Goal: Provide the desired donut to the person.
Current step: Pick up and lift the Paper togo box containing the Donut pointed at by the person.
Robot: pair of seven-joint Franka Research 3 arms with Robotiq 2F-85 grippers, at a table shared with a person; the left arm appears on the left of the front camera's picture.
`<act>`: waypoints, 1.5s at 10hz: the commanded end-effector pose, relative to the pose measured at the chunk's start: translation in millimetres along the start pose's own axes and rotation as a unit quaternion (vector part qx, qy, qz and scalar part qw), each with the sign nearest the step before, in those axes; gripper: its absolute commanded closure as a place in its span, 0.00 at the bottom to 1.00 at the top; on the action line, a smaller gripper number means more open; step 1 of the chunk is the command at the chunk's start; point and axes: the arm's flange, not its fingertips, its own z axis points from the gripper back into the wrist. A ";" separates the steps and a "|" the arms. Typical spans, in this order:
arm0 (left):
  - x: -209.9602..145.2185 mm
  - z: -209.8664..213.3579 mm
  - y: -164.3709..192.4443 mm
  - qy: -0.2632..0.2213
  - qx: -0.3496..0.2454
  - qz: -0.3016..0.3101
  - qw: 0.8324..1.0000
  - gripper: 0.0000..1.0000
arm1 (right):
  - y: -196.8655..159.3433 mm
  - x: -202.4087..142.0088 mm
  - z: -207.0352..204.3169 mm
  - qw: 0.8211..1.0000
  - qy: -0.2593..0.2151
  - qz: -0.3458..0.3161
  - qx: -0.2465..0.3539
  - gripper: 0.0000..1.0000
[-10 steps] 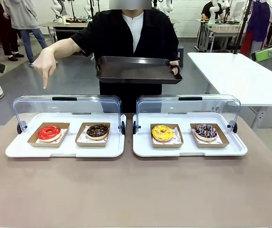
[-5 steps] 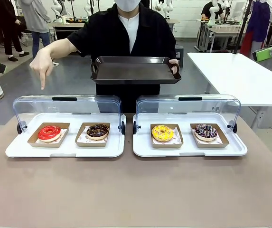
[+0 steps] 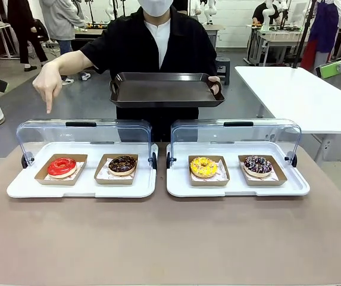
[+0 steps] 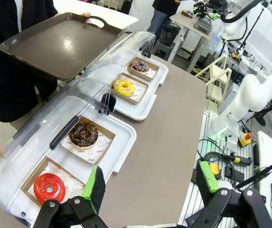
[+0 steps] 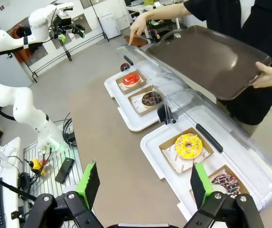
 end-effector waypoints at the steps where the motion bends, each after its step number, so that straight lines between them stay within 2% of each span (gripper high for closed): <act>1: -0.3 -0.2 -2.2 -0.004 -0.001 -0.001 1.000 0.00 | -3.7 3.0 -0.6 1.000 -0.010 0.010 0.007 0.00; 5: 0.0 0.0 0.0 0.000 0.000 0.000 1.000 0.00 | -3.7 3.0 -0.6 1.000 -0.010 0.010 0.007 0.00; 6: 10.1 -8.7 3.5 0.060 -0.029 -0.021 0.998 0.00 | -3.7 3.0 -0.6 1.000 -0.010 0.010 0.007 0.00; 7: 23.0 -19.5 9.9 0.120 -0.034 -0.065 0.990 0.00 | -3.7 3.0 -0.6 1.000 -0.010 0.010 0.007 0.00; 9: 39.6 -46.9 13.9 0.233 -0.025 -0.148 0.961 0.00 | -3.7 3.0 -0.6 1.000 -0.010 0.010 0.007 0.00; 10: 40.3 -64.1 10.1 0.293 -0.027 -0.183 0.938 0.00 | -3.7 3.0 -0.6 1.000 -0.010 0.010 0.007 0.00; 12: 24.3 -103.2 1.0 0.384 0.006 -0.262 0.885 0.00 | -3.7 3.0 -0.6 1.000 -0.010 0.010 0.007 0.00; 13: 11.8 -120.4 4.9 0.402 0.018 -0.286 0.870 0.00 | -3.7 3.0 -0.6 1.000 -0.010 0.010 0.007 0.00; 15: -20.2 -154.4 14.1 0.407 0.031 -0.305 0.861 0.00 | -3.7 3.0 -0.6 1.000 -0.010 0.010 0.007 0.00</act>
